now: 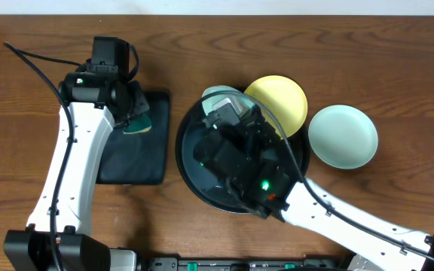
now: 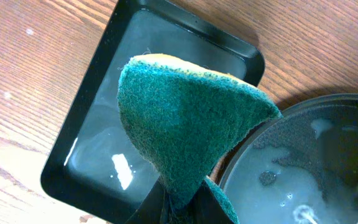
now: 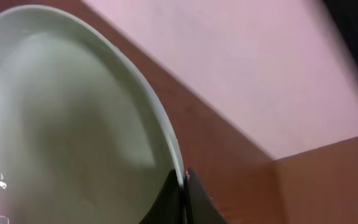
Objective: Clean dirty plates on tray and stack at the side
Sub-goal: 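Lift the second mint-green plate with the right gripper toward the right, then stack the mint-green plate onto the other mint-green plate at right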
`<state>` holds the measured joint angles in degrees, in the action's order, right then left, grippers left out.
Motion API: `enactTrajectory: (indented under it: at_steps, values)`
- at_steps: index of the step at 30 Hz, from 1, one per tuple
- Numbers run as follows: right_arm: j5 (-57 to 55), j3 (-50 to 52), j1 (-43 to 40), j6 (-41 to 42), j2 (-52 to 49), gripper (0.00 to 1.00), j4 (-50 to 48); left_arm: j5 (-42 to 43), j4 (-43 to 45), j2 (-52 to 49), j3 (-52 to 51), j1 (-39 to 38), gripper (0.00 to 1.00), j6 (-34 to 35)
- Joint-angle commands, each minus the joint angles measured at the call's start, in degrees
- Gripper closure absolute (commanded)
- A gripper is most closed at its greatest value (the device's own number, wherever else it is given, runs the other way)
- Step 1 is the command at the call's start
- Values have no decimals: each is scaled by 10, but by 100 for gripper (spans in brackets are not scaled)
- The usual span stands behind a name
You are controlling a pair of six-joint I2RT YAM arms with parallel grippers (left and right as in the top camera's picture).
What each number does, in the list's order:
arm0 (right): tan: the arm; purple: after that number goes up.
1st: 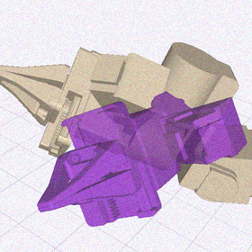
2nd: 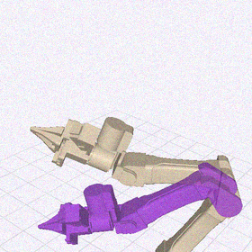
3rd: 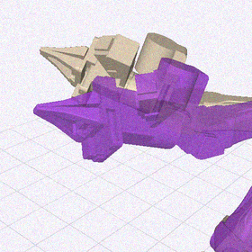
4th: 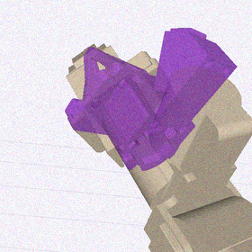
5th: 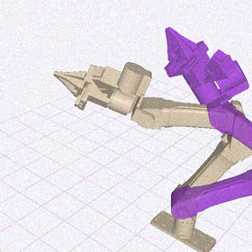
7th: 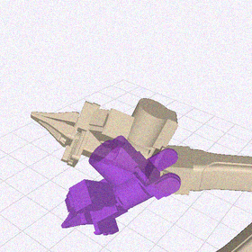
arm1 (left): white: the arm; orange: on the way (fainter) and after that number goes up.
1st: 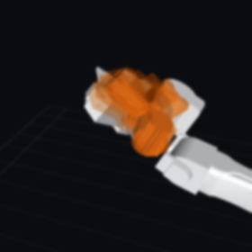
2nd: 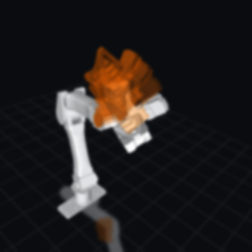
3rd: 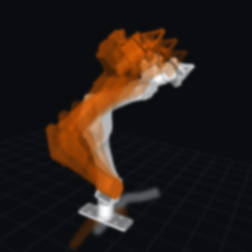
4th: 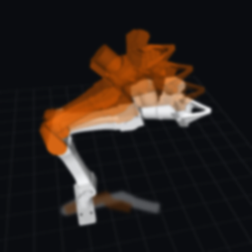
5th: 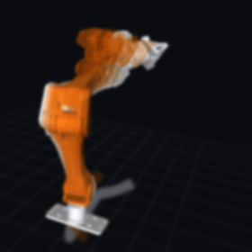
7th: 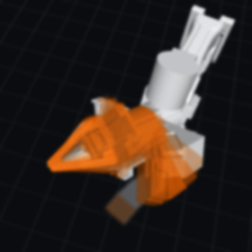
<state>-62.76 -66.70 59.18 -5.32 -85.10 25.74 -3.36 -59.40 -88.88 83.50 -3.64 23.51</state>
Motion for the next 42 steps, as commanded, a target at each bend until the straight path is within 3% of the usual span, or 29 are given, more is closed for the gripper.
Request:
enactTrajectory:
  at_steps: [1,10,16,21,25,32,42]
  values:
    - [-108,-8,22,-61,12,99,-25,-1,-2,-6,0,1,92,-9]
    - [-180,-8,50,-181,12,99,-130,-1,-1,-6,0,1,93,-9]
    - [-176,-8,50,-171,12,99,-135,-1,-2,-6,0,1,93,-9]
    - [-157,-8,50,-113,12,99,-120,-1,-1,-6,0,1,92,-9]
    - [-41,-7,47,-40,12,99,-50,-1,-2,-6,0,1,92,-9]
    - [215,-7,-7,224,12,99,63,-1,-1,-6,0,1,93,-9]
    - [617,-8,-200,250,39,99,61,-1,-2,-6,0,1,93,-9]
